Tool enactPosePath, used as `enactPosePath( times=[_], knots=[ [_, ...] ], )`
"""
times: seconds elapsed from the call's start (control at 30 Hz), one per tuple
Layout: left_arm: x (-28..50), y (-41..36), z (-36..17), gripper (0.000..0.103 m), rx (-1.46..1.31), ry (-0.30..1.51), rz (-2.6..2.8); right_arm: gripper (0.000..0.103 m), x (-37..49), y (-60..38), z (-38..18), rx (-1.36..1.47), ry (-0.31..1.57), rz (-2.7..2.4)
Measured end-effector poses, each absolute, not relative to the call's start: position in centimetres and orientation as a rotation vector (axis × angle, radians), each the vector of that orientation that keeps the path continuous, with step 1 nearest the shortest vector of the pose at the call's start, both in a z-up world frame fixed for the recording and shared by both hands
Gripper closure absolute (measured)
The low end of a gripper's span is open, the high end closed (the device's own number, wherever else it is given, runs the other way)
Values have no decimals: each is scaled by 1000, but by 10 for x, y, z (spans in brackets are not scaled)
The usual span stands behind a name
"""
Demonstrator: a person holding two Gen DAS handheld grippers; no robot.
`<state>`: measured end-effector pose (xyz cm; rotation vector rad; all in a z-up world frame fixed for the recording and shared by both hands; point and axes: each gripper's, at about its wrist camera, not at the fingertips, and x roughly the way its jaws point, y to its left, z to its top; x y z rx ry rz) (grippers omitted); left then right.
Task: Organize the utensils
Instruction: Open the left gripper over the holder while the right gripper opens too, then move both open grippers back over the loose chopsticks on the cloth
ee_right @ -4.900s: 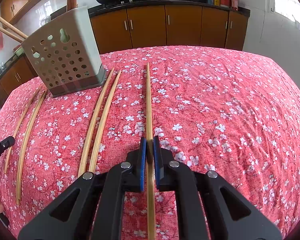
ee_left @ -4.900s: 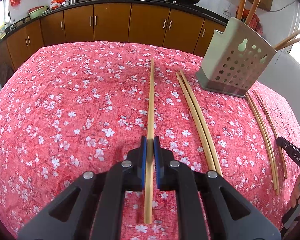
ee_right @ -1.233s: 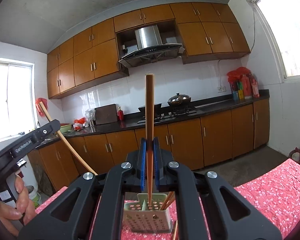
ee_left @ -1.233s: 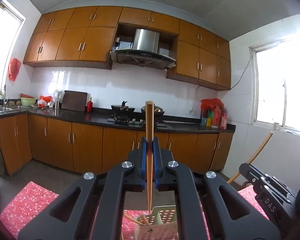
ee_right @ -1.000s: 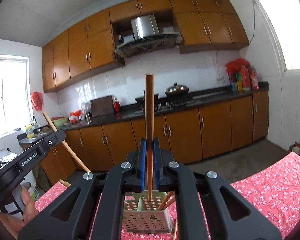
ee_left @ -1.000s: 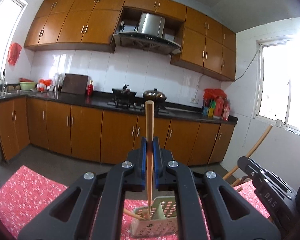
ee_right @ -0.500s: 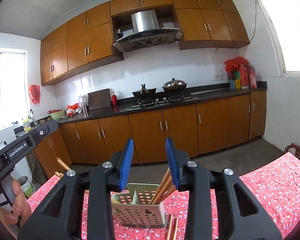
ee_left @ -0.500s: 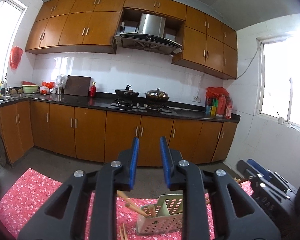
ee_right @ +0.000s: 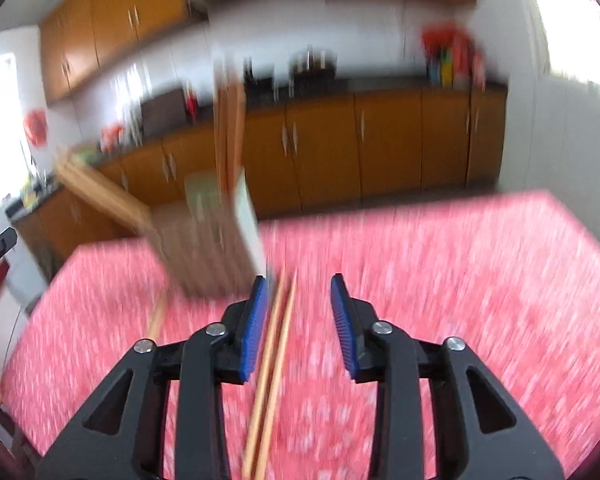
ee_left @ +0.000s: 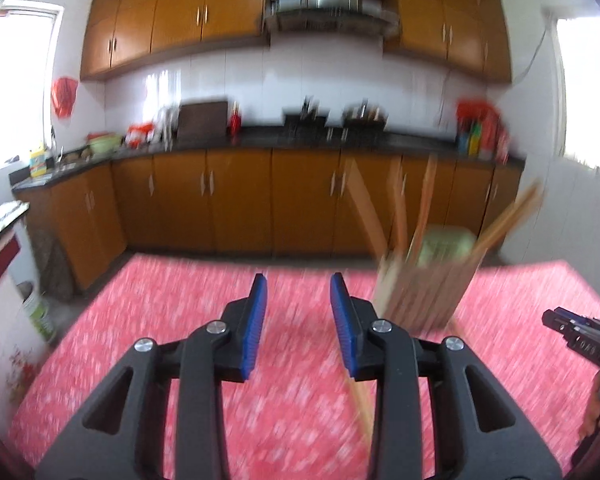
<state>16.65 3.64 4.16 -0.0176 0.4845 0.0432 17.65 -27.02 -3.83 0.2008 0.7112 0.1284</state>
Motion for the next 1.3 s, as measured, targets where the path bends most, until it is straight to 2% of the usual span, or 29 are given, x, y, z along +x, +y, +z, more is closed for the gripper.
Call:
enactPosePath(
  times=[0.07, 0.17, 0.4, 0.5, 0.53, 0.57, 0.9, 1.3],
  knots=[
    [165, 41, 11, 70, -25, 574, 45, 83, 176, -259, -67, 192, 800, 157],
    [161, 46, -19, 70, -72, 665, 27, 85, 175, -247, -90, 179, 862, 181],
    [160, 41, -46, 70, -118, 752, -28, 86, 181, -232, -117, 148, 926, 173],
    [164, 30, -50, 70, -117, 779, -55, 88, 181, -232, -115, 116, 914, 165],
    [165, 27, -54, 70, -121, 793, -70, 94, 181, -232, -116, 99, 912, 152],
    [168, 23, -56, 70, -124, 804, -80, 95, 182, -234, -116, 92, 908, 132],
    [181, -5, -81, 84, -116, 897, -167, 95, 190, -270, -116, 159, 903, 23],
    [194, -14, -99, 91, -47, 949, -116, 95, 189, -269, -115, 128, 900, 24]
  ],
)
